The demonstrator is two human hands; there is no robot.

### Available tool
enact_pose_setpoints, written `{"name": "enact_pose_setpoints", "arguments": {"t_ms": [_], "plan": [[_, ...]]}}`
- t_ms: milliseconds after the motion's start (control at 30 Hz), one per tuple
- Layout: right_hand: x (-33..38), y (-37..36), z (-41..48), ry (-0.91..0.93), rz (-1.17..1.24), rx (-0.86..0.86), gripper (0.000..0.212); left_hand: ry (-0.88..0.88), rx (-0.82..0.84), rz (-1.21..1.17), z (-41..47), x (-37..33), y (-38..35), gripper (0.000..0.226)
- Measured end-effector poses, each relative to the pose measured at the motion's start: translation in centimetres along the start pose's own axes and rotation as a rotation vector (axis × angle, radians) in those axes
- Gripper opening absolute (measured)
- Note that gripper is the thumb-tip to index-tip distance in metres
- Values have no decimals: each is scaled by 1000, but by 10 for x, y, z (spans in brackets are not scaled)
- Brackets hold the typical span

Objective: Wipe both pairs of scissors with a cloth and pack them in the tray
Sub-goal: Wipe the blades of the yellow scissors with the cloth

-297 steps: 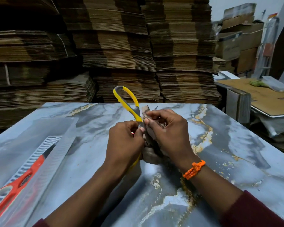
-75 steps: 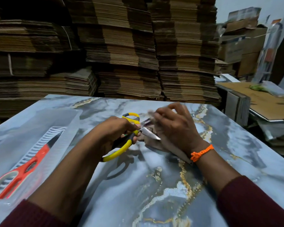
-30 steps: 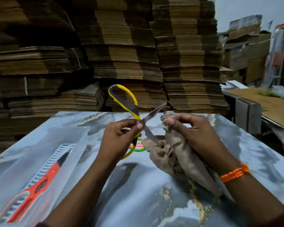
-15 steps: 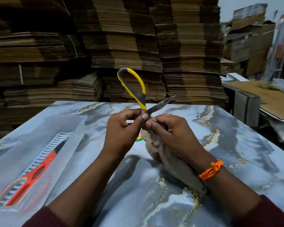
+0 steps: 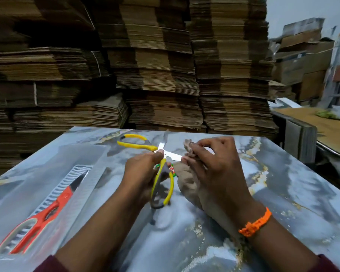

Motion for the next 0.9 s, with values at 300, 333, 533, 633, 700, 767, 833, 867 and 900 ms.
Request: {"name": "enact_pose_setpoints", "arguments": {"t_ms": [300,333,533,633,700,767,833,867,900], "plan": [[8,-29,-10,432,-265,72,22,278,118,-123,-13,36,-22,19],[7,-28,-10,454,-281,46,21,320,151,-176,-14,39,-27,16],[-39,-4,3,331,-285,-14,17,295,116,-103,-4,24,-13,22],[-104,16,4,9,-197,-17,9,112,111,67,2,2,-3,21],[-127,23,2,-265,-21,-2,12,-93,151,230,0,-10,-9,15],[-128,21,2,-443,172,18,9,-255,238,328,-9,-16,-25,13],[-115,17,3,-534,372,56,7,-386,309,423,-14,-21,-37,12],[-108,16,3,-583,483,71,6,-443,321,478,-14,-24,-38,9],[-103,15,2,-632,581,80,6,-501,337,525,-15,-27,-39,6]]}}
Point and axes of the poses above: each hand's wrist, its own z-axis towards the middle knuckle, its own y-axis out of the back of the hand, x = y × z, the point moved 9 cm from there along z, towards the middle knuckle, and after that the axes turned 2 degrees about -z, right-handed, at the moved point
